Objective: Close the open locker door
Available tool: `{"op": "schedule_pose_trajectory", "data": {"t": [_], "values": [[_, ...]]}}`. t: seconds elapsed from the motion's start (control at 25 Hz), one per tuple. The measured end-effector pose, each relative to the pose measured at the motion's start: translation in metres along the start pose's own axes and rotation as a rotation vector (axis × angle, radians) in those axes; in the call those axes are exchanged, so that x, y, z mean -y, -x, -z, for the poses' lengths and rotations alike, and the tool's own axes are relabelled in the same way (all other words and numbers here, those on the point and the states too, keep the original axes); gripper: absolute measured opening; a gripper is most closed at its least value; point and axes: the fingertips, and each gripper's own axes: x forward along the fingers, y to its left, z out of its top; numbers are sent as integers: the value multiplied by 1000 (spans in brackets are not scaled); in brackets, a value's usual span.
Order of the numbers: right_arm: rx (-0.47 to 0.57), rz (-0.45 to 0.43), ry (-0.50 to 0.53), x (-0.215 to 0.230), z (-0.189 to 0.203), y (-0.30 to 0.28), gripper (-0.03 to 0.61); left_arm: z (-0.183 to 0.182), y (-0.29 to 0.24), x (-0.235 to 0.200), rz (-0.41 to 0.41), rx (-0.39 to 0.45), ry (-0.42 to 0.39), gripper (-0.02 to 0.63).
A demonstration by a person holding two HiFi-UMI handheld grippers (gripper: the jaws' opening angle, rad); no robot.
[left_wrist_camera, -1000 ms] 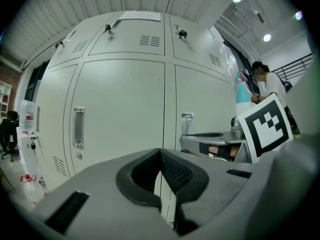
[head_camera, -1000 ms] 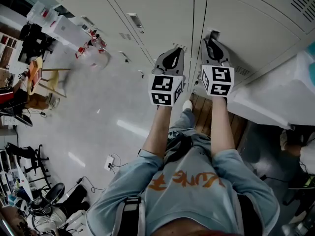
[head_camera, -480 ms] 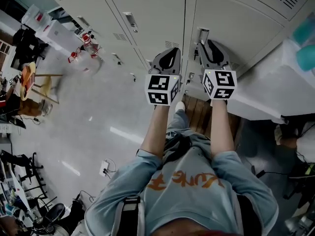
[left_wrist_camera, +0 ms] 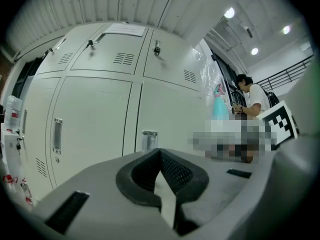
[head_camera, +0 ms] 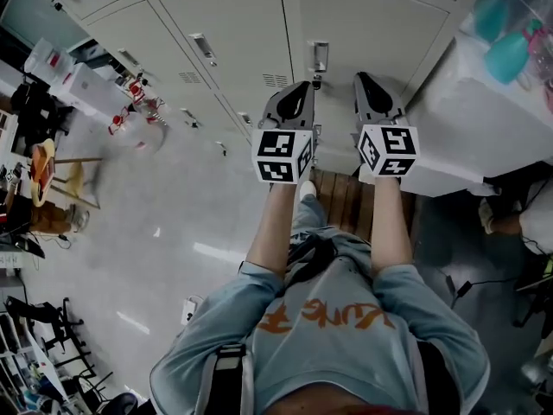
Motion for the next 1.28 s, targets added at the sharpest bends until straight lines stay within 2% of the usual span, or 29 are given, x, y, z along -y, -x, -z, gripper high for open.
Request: {"op": "schedule_pose_trajectory", "data": {"t": [0.52,0.84,1.28], "values": [[-69,230,9,71,5,86,38,-4,-4,55,73,8,-13,17],[-78,262,-10,76,11,111,38,1,1,73,99,-11,-24,17],[-77,261,-34,74,16,113,38,9,0,78,118,-37,-25,17]]}}
